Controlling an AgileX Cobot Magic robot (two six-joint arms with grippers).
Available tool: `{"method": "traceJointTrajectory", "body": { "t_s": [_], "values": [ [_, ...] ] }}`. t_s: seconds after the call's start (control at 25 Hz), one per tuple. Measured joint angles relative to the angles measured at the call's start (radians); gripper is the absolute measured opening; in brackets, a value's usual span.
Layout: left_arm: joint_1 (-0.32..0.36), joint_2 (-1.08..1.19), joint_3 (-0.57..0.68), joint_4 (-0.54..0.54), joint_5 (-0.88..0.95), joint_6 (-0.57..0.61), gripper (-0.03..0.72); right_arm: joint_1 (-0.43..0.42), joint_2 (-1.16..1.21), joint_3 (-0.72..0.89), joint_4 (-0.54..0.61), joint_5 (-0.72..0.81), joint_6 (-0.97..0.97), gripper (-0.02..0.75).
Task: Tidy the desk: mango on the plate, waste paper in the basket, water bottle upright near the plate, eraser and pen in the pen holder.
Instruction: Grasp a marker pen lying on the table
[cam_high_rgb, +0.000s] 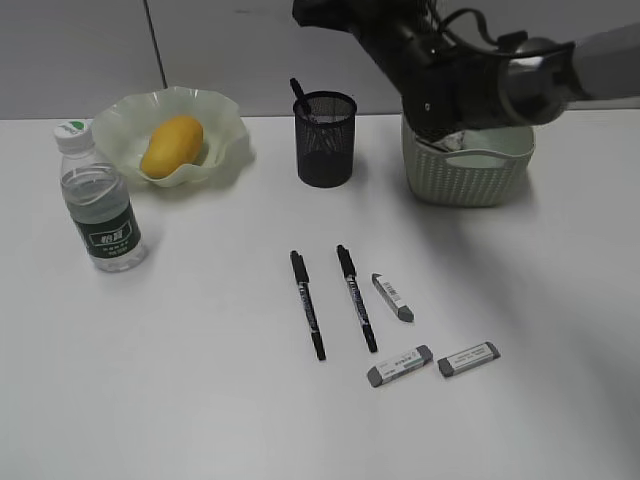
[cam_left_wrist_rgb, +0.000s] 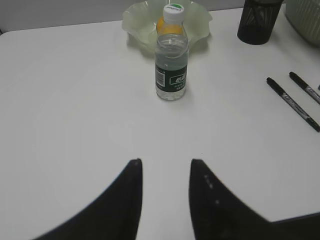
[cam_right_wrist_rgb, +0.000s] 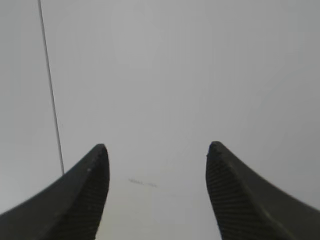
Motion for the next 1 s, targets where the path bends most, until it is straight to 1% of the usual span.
{"method": "traceJointTrajectory", "body": {
  "t_s": [0.24, 0.4, 0.64, 0.8, 0.88, 0.92, 1.0],
  "values": [
    [0.0, 0.0, 0.0, 0.0, 0.0, 0.0, 0.249, 0.0, -0.182, 0.0, -0.028, 0.479, 0.001, 0.491],
    [0.0, 0.0, 0.0, 0.0, 0.0, 0.0, 0.249, 0.0, -0.284, 0.0, -0.066, 0.753, 0.002, 0.491],
    [0.0, 0.0, 0.0, 0.0, 0.0, 0.0, 0.249, 0.0, -0.426, 0.0, -0.072, 1.181, 0.002, 0.491],
    [0.0, 0.0, 0.0, 0.003, 0.0, 0.0, 0.249, 0.0, -0.506, 0.0, -0.078, 1.437, 0.001, 0.491],
    [0.0, 0.0, 0.0, 0.001, 0.0, 0.0, 0.269, 0.0, -0.534, -0.001, -0.078, 1.544, 0.001, 0.491],
    [0.0, 0.0, 0.0, 0.0, 0.0, 0.0, 0.298, 0.0, -0.545, -0.002, -0.078, 1.602, 0.001, 0.491],
    [0.0, 0.0, 0.0, -0.001, 0.0, 0.0, 0.38, 0.0, -0.569, -0.003, -0.078, 1.706, -0.002, 0.491]
  ]
}}
